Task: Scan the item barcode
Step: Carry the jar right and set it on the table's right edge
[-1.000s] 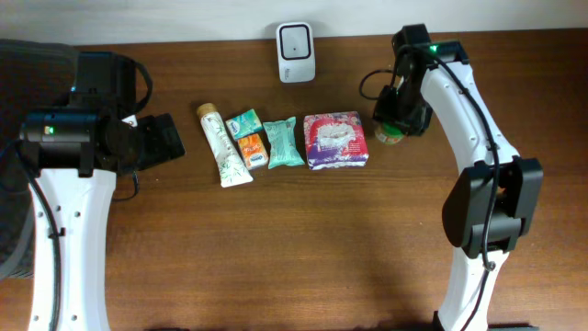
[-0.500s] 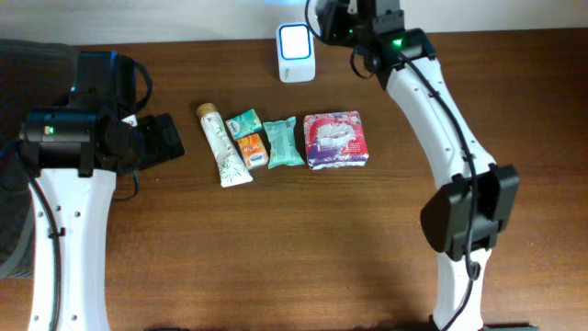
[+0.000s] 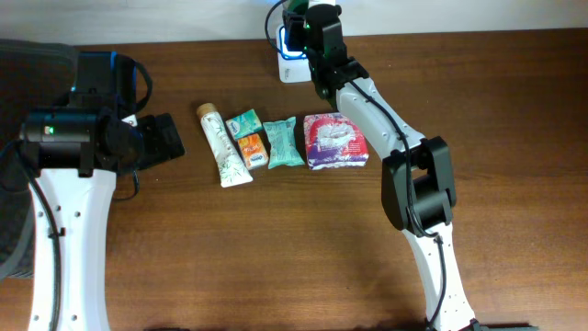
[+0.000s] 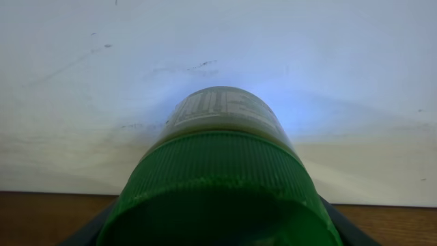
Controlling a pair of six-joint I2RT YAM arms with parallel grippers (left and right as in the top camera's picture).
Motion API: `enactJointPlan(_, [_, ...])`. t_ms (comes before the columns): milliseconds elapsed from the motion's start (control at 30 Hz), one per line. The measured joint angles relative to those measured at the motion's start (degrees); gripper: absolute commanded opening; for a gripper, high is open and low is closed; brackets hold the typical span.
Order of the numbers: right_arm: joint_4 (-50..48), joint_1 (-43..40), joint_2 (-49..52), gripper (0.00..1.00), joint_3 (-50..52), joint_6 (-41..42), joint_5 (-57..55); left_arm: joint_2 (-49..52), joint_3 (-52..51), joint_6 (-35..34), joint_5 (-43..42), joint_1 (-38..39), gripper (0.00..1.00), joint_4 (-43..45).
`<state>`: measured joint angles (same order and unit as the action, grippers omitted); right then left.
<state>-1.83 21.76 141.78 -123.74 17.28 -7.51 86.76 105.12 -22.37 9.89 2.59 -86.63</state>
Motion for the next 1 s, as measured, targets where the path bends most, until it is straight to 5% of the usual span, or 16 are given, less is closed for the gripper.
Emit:
enactJointPlan(367, [4.9, 0.0, 0.0, 0.59, 0.0, -0.7, -2.4, 0.0, 0.0, 0.0, 0.0, 0.0, 0.99, 0.0])
enactJointPlan(600, [28.9, -2.8, -8.2, 0.56, 0.0, 2.4, -2.3, 0.0, 0.0, 0.0, 0.0, 0.0, 0.99, 0.0])
enactJointPlan(800, [57.8, -19.0, -19.2, 0.61, -0.7, 5.3, 2.1, 0.0, 0.0, 0.0, 0.0, 0.0, 0.99, -0.1])
enactJointPlan(1000, [62.9, -41.5, -18.9, 0.61, 2.6, 5.4, 3.6, 0.0, 0.0, 0.0, 0.0, 0.0, 0.99, -0.1])
